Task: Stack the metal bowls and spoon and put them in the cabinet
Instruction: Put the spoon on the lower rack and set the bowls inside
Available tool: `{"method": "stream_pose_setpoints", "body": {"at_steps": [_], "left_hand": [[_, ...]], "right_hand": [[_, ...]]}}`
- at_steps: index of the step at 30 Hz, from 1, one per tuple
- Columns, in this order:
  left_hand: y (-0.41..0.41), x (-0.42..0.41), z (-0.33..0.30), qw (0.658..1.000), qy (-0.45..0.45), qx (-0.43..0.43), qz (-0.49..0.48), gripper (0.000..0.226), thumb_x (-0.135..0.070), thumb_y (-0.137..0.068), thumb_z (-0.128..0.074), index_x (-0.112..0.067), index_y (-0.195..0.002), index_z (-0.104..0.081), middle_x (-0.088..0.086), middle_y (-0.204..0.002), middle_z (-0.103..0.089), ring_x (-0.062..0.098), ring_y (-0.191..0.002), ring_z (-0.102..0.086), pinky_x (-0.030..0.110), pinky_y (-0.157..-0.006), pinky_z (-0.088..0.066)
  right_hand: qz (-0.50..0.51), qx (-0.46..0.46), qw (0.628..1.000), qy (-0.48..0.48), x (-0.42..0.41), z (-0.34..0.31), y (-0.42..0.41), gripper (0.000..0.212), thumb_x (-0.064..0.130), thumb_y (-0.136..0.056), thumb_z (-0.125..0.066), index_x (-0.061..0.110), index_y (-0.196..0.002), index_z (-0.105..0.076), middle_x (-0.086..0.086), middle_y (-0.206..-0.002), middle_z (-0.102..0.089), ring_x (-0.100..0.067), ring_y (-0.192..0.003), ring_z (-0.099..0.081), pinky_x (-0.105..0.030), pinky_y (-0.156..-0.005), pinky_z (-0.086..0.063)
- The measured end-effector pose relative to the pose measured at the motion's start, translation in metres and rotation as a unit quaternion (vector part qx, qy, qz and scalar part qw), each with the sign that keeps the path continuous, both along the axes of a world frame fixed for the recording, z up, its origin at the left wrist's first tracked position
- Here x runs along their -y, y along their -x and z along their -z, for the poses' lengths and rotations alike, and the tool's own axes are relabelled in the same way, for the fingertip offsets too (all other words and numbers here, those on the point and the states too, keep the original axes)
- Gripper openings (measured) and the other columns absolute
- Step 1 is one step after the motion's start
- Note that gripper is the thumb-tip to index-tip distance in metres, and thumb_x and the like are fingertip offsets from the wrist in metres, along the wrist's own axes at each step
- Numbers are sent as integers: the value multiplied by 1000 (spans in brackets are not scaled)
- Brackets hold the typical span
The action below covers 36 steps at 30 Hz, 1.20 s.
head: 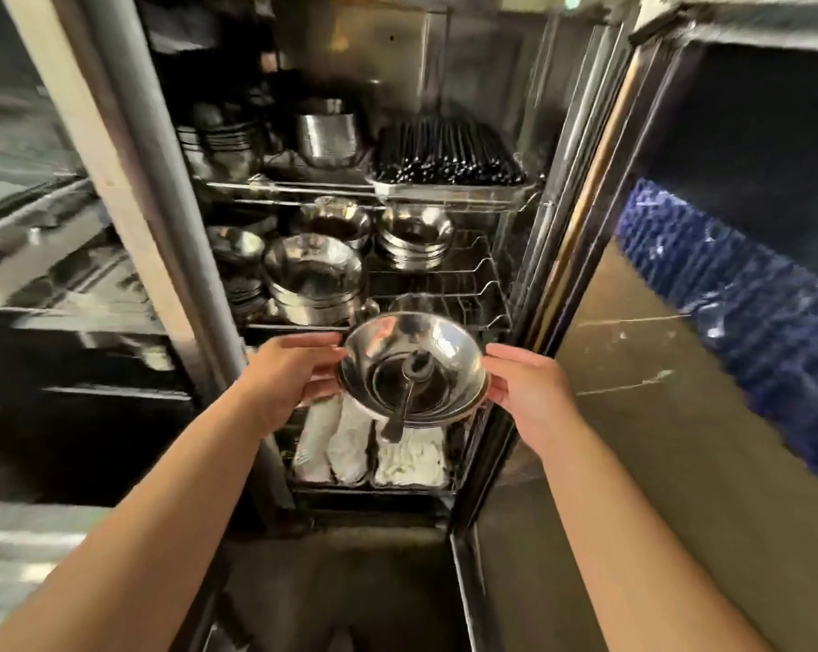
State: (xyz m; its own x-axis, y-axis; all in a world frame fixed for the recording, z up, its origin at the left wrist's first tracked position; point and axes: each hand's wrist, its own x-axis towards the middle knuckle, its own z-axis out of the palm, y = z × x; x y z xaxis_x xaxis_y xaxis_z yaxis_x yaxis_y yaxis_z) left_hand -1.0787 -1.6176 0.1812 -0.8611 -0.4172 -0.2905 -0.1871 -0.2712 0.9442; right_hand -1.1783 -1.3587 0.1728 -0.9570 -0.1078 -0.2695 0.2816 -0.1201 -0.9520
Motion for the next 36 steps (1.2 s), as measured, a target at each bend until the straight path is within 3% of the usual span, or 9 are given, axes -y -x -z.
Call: {"method": "stream_pose_setpoints", "body": {"at_steps": [8,12,15,17,22,25,29,33,36], "left_hand": [[141,46,-8,998,13,2,59,32,2,-89,-67,2,-120,-62,21,-97,-73,21,-67,-73,28,-56,-60],[190,58,-7,996,32,21,84,24,-3,-94,-62,1,-117,-63,21,-103,-74,32,-93,-73,32,-69,-60],[218,59,-2,994,29,30,101,24,-1,-91,-62,2,-116,-60,21,-100,-74,30,-90,-71,26,-62,-60],[235,58,3,991,49,47,112,32,-3,-91,-61,9,-121,-58,31,-112,-69,32,-93,-70,34,-75,-62],[259,48,17,991,73,89,68,10,-5,-92,-61,-3,-82,-62,29,-113,-69,33,-99,-70,45,-91,-58],[271,45,27,988,87,110,67,17,-12,-93,-62,1,-102,-67,25,-115,-69,33,-105,-68,48,-94,-56],[288,41,42,981,109,145,61,38,-22,-90,-64,-8,-126,-59,8,-122,-64,24,-108,-61,44,-98,-53],[295,34,51,980,104,159,63,31,-21,-90,-64,-8,-118,-64,10,-118,-67,25,-105,-63,46,-97,-54],[298,31,57,981,96,155,64,24,-18,-91,-64,-8,-112,-67,12,-114,-68,28,-107,-64,49,-98,-53]], "right_hand": [[64,2,996,-56,52,0,127,27,-3,-86,-73,8,-111,-74,-17,-96,-76,-26,-78,-72,-32,-69,-57],[88,2,991,-104,67,3,175,32,1,-87,-72,7,-119,-73,-16,-99,-75,-26,-80,-70,-32,-70,-56],[91,3,987,-130,73,8,202,35,4,-87,-73,9,-121,-72,-10,-98,-75,-23,-86,-71,-32,-74,-59],[88,-2,982,-166,77,11,218,33,4,-85,-72,12,-117,-75,-12,-103,-75,-24,-89,-72,-41,-85,-61],[76,2,979,-188,83,23,244,30,3,-86,-68,13,-113,-75,-14,-106,-75,-30,-100,-71,-46,-97,-56],[73,8,981,-180,86,32,254,35,4,-87,-70,10,-122,-72,-2,-99,-73,-23,-97,-68,-39,-96,-55],[66,12,976,-206,88,45,272,40,9,-89,-73,10,-128,-69,-10,-126,-69,-27,-112,-64,-40,-102,-52],[65,6,971,-232,88,57,284,41,12,-89,-72,11,-129,-68,-9,-131,-67,-27,-117,-62,-33,-100,-48],[64,6,967,-246,88,63,288,42,13,-88,-72,11,-131,-68,-10,-129,-68,-22,-103,-62,-29,-88,-47]]}}
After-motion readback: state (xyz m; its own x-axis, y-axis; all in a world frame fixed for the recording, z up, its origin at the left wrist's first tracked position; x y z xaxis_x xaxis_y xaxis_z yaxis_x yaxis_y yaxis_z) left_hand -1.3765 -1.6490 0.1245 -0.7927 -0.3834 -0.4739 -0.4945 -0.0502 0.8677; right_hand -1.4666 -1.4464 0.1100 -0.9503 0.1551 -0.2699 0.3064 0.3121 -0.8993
